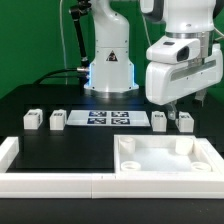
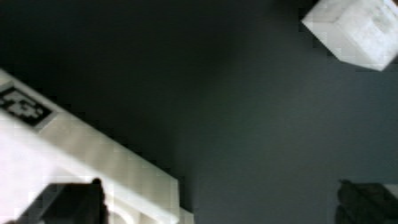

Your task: Assemble square table

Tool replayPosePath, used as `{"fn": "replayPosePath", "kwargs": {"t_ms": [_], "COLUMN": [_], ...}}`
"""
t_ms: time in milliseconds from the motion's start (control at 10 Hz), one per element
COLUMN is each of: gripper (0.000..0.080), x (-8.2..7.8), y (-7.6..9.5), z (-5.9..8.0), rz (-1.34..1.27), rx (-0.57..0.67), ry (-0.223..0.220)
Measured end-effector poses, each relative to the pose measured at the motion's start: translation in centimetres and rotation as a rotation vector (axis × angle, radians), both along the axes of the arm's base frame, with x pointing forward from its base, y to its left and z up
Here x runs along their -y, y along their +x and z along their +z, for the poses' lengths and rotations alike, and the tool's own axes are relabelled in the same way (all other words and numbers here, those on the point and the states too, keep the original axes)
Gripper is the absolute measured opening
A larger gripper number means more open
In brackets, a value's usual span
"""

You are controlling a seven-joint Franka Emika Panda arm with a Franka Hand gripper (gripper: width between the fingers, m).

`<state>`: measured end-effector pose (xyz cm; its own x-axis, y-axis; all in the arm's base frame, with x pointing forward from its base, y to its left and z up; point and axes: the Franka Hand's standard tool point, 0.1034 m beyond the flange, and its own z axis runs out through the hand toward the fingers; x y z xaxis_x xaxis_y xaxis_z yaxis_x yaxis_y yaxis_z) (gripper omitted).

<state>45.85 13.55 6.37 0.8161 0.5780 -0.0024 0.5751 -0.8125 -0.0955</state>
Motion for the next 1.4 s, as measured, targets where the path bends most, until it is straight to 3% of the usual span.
{"fn": "replayPosePath", "kwargs": {"t_ms": [300,500,800,900,1000,1200,1300,1400], "gripper": [0.0649,0.0649,0.0649,0.0649,0.0649,0.0649,0.0649,0.0649], "x": [-0.5,-2.7,-2.8,-2.7,-2.6,-3.0,-2.7,-2.9], "y": [-0.3,-1.7,-2.1,-2.7,-4.1,-3.9,-4.8,-4.4], "z": [-0.1,-0.6,-0.8,-1.1,-1.5,-2.5,-2.2,-2.3], "rz": [-0.242,-0.446,-0.445,-0.458,-0.495,-0.45,-0.44,-0.435], "rx": [-0.03,-0.082,-0.097,-0.139,-0.328,-0.4,-0.479,-0.518], "ry": [-0.011,-0.044,-0.051,-0.071,-0.149,-0.159,-0.196,-0.206]}}
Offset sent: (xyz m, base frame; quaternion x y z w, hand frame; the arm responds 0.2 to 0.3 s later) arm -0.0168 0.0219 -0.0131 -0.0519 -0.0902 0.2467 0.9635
